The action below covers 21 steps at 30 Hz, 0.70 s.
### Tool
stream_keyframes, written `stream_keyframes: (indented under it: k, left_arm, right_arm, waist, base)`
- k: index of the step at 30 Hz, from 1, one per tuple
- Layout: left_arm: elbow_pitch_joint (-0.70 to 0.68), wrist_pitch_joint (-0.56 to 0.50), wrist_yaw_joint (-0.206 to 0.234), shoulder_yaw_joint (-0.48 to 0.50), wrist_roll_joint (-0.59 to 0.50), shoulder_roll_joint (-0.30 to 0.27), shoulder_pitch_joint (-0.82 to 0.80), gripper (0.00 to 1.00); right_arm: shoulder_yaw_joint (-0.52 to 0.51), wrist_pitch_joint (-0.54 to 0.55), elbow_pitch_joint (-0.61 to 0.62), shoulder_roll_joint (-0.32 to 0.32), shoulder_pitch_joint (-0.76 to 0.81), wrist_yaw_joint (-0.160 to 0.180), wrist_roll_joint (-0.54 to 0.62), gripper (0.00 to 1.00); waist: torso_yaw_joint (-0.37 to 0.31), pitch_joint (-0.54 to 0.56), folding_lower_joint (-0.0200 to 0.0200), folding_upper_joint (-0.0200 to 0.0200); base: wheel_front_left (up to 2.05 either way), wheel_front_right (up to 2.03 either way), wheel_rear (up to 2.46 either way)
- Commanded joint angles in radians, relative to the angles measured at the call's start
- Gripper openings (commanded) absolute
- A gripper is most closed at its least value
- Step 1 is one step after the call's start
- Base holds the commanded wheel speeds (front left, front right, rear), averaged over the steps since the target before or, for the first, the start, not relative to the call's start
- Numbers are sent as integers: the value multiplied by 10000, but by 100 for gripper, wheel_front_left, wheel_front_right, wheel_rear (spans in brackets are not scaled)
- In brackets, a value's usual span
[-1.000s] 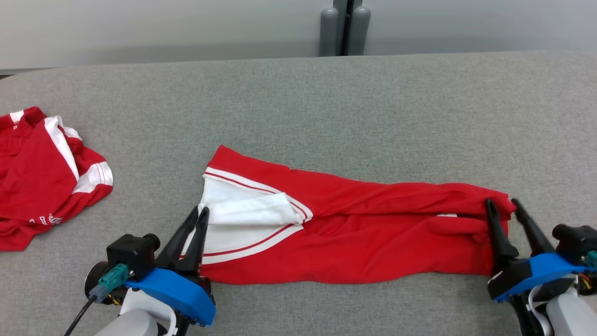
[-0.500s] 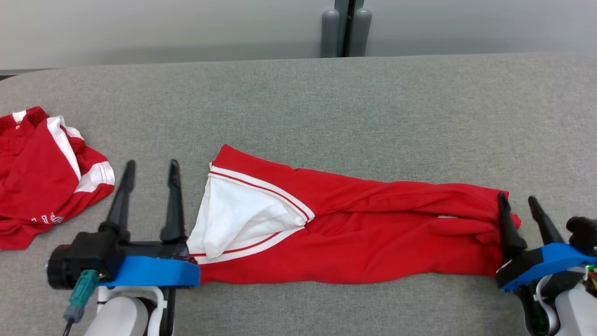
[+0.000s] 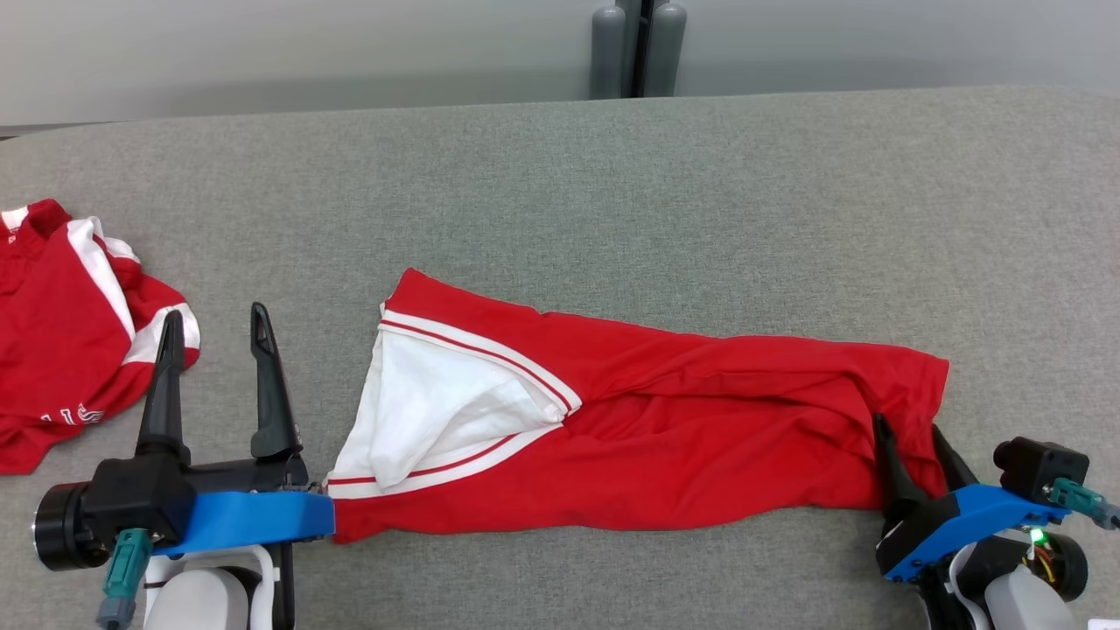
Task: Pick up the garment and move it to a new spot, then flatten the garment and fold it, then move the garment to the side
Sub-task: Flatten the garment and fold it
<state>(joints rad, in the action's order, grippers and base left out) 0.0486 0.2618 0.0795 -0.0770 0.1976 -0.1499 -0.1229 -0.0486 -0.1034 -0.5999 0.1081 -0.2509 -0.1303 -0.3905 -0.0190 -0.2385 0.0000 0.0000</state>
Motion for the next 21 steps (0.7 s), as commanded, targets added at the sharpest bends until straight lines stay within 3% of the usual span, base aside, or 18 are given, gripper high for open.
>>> stream_keyframes:
  k: [1, 2, 3, 13, 21]
  left_arm:
    - [67, 43, -130, 163, -199, 148, 100, 100]
    - [115, 43, -214, 233, -277, 199, 110, 100]
    - [151, 43, -286, 310, -354, 254, 99, 100]
    - [399, 42, -743, 927, -950, 593, 173, 100]
    - [563, 42, -1050, 1296, -1197, 774, 361, 100]
  right_arm:
    - [204, 242, -158, -256, 373, -15, -196, 69]
    - [232, 273, -153, -305, 403, -17, -301, 16]
    - [275, 284, -127, -337, 423, -17, -381, 0]
    - [-492, -154, 283, 576, -87, -1, -574, 0]
    - [-1594, 227, 645, 1974, -367, -6, -337, 0]
  waist:
    - [-13, -6, 0, 0]
    - [-21, -10, 0, 0]
    - [-31, -15, 0, 0]
    - [-218, 69, 0, 0]
    - [-287, 302, 0, 0]
  base:
    - [0, 0, 0]
    - [0, 0, 0]
    - [0, 0, 0]
    - [0, 0, 0]
    - [0, 0, 0]
